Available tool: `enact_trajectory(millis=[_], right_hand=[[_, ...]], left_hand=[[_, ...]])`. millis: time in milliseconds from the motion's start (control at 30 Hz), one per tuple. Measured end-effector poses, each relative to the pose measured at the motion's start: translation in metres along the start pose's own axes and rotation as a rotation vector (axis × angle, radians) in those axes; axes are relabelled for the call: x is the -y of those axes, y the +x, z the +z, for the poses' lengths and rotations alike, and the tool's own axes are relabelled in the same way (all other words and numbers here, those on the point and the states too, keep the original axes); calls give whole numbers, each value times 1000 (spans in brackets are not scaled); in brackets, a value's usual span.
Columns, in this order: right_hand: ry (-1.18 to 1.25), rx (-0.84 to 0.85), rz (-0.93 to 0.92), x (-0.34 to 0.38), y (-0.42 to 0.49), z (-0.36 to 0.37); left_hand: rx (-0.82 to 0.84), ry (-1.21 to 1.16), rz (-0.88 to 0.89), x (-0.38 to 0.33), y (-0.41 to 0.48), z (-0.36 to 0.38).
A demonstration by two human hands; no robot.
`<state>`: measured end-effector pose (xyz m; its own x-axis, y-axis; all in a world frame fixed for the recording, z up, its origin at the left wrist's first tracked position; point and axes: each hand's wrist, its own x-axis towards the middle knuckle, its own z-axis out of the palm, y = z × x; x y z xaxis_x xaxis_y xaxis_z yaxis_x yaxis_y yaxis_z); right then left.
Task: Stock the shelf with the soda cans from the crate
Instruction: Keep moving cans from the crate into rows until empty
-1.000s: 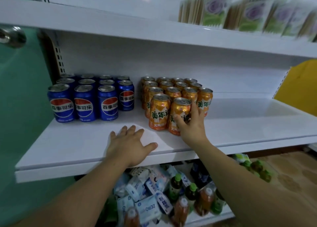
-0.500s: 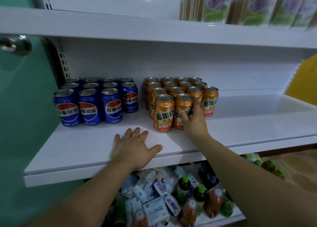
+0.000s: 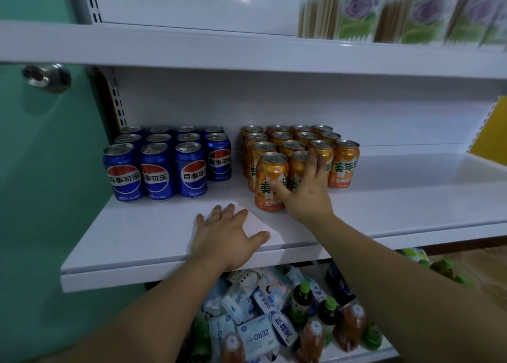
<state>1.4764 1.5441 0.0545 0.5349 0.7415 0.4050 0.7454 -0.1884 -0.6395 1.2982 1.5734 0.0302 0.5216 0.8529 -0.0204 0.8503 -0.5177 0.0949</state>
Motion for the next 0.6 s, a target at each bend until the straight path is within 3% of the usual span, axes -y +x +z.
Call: enact_trajectory(millis=[300,433,600], right_hand=[[-115,140,24,-4,-21,-70],[-292,180,117,-27,-46,-119],[-436,246,246,-69,-93,-173]], left_hand=[[54,-70,49,-8,-8,-13],[-2,-144,293,-57,-26,-15],[102,-133,580,-141,-65,4]])
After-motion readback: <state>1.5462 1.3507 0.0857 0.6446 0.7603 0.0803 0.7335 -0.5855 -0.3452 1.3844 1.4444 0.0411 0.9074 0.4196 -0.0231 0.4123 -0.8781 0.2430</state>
